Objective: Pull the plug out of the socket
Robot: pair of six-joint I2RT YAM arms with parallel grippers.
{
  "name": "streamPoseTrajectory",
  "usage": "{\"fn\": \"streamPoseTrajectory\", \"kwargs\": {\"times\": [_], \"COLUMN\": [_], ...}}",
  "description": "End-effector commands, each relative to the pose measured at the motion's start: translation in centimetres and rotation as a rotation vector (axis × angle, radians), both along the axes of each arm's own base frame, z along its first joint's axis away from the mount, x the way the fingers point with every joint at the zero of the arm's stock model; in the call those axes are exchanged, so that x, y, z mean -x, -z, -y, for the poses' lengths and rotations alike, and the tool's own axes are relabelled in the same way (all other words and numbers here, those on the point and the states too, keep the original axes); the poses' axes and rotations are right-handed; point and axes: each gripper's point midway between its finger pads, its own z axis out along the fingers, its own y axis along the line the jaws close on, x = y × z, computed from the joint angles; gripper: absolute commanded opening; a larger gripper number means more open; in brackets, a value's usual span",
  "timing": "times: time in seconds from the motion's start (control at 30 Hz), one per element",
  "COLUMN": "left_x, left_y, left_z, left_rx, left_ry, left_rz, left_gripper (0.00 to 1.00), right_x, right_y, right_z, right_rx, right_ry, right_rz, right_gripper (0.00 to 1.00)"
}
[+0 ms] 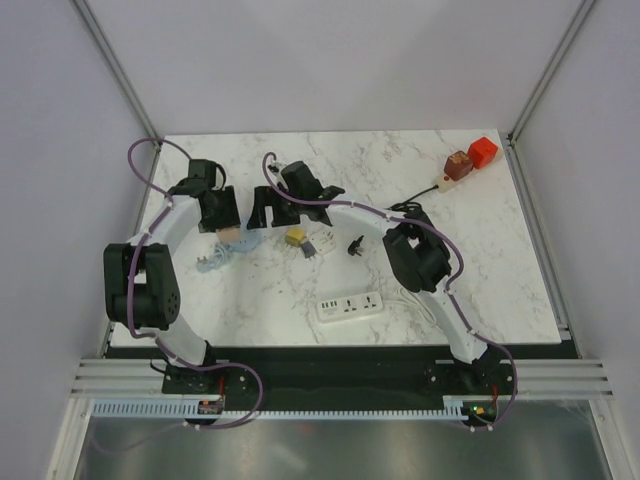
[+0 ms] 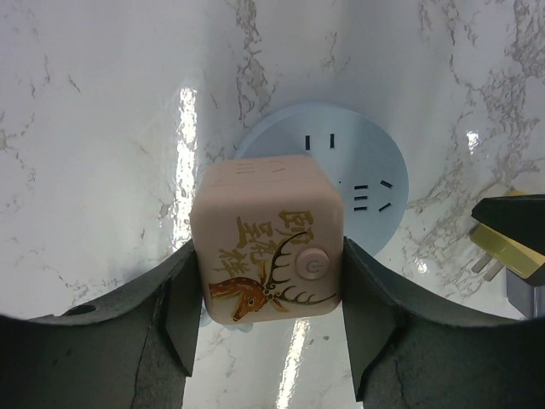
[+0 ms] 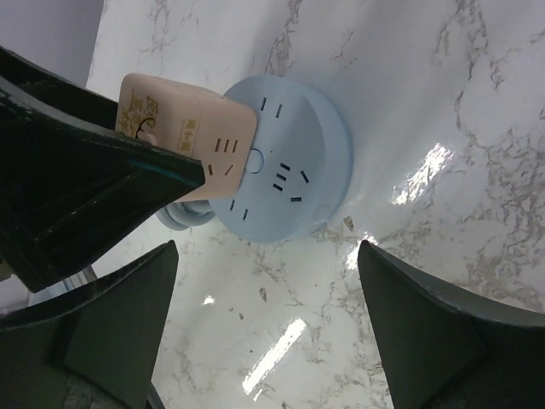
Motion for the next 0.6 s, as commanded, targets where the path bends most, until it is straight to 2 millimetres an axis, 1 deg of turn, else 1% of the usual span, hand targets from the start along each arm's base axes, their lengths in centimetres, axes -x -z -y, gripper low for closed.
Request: {"fn": "streamPoseTrajectory", "kwargs": {"times": [0.0,0.03,0.07,0.1,0.27,0.43,0.57], "left_x": [-0.8,-0.8,-0.7,-0.7,-0.6,-0.7,-0.6], "left_y": [-0.1,-0.4,-0.5,-0.6,-1.4,-2.2,-2.9], "left_z": [0.0,0.0,0.0,0.0,0.0,0.6,0.9], "left_rx": [0.005,0.006,0.006,0.005,0.01,0.04,0.058], "left_ry": [0.028,0.027,0.027,0.026,0.022,0.038,0.039], "left_rz": [0.034,0.041,0.043,0.047,0.072,0.096,0.117], "left_gripper": [0.15,0.12,0.05,0.02,0.02,0.02,0.02], "right_x": [-0.7,-0.7,-0.7,-0.7,-0.8,-0.9,-1.0], "right_y": [-1.5,-1.0,-0.9,-0.7,0.3,1.3,1.6], "right_z": [-1.3,-1.1,-1.1,-1.1,-0.8,-0.5,-0.4], "right_rx": [-0.063,-0.058,-0.059,-0.059,-0.065,-0.086,-0.092], "right_ry": [-0.002,0.004,0.006,0.007,0.027,0.04,0.046], "right_rz": [0.004,-0.007,-0.013,-0.019,-0.064,-0.11,-0.125], "right_gripper": [0.95,0.96,0.96,0.96,0.96,0.92,0.9]}}
